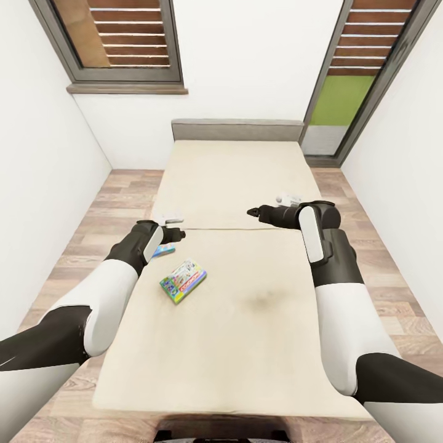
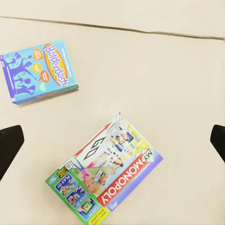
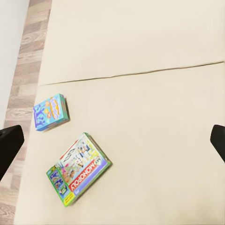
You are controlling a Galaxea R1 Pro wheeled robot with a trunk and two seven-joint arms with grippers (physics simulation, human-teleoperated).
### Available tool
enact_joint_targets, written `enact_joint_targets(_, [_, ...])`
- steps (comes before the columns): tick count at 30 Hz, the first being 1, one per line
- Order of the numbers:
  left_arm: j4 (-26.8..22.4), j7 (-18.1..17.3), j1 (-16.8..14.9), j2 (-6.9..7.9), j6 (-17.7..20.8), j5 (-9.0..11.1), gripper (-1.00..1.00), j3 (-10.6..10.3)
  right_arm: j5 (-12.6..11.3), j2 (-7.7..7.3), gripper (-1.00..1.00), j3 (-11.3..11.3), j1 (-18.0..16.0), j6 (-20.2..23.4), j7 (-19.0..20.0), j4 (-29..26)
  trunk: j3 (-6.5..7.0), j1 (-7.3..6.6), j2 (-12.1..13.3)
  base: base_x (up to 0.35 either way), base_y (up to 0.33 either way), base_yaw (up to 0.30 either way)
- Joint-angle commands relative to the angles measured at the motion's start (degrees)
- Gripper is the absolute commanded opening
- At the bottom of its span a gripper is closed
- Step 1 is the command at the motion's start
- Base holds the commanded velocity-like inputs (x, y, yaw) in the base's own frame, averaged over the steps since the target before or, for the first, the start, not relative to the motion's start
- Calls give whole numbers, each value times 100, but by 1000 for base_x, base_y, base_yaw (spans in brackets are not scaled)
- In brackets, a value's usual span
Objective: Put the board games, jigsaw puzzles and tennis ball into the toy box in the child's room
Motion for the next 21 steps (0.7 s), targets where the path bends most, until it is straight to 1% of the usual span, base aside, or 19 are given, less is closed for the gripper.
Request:
enact_joint_targets(1, [-8,23,-3,-8,28,18,100,35,9,4,100,-16,-5,27,20,-4,-16,1,-7,0,0,0])
enact_joint_targets(21, [-16,26,-39,-13,33,18,100,27,9,12,100,-16,4,27,20,-16,-201,1,-7,0,0,0])
